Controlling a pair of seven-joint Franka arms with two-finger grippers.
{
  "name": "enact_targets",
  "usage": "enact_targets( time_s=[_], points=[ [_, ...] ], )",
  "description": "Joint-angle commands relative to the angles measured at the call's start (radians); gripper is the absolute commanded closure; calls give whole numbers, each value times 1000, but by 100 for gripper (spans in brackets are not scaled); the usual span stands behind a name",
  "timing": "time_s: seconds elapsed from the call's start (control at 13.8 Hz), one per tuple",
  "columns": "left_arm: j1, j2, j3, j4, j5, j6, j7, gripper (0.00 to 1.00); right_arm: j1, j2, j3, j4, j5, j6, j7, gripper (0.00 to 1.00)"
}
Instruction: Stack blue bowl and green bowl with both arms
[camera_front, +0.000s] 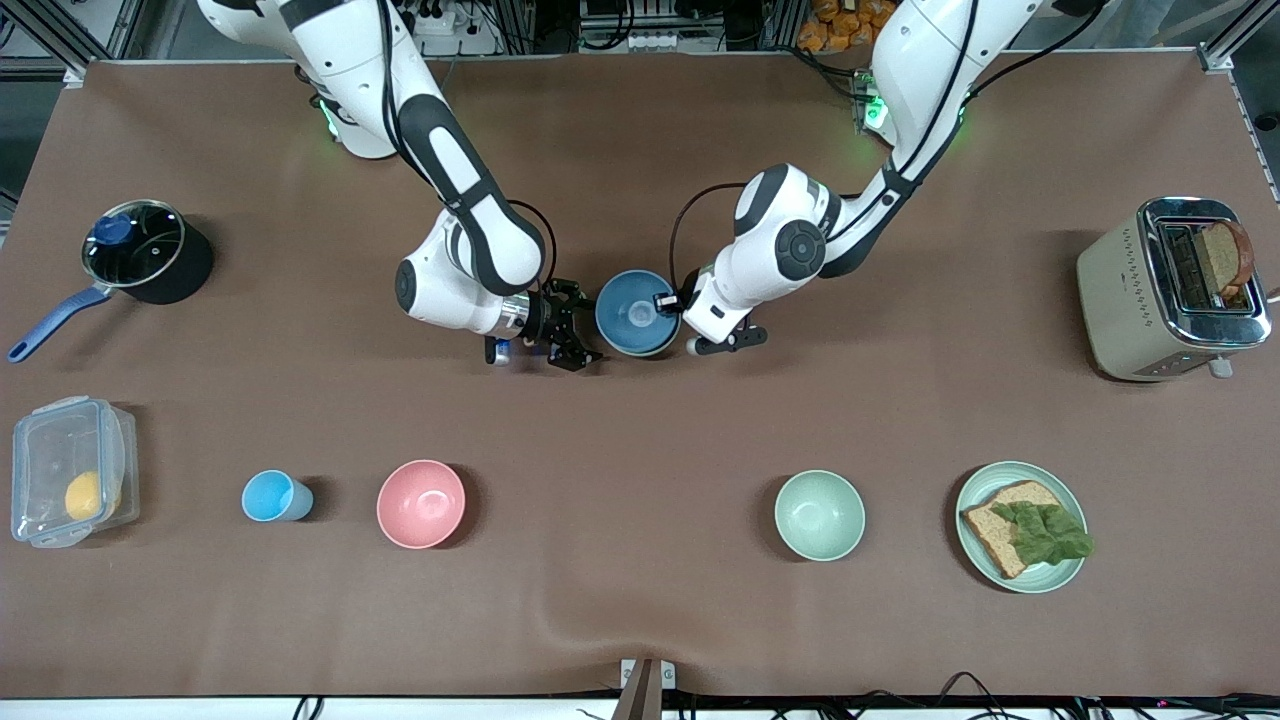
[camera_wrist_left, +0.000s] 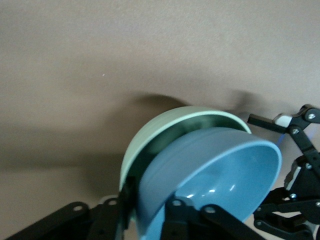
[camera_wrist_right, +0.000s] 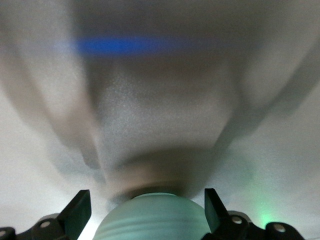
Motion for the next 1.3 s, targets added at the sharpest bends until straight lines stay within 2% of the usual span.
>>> enact_targets(
  time_s=[0.0, 0.58, 1.01, 1.23],
  points=[
    [-14, 31, 9, 43, 24, 4, -34, 0, -1, -11, 2, -8, 33, 5, -25, 0],
    [1, -24, 11, 45, 24, -7, -73, 0, -7, -19, 2, -13, 28, -1, -39, 0],
    [2, -61, 12, 94, 26, -57, -131, 0, -8, -19, 2, -14, 28, -1, -51, 0],
    [4, -96, 47, 117, 27, -106, -131, 0, -8, -22, 0, -16, 21, -4, -51, 0]
  ],
)
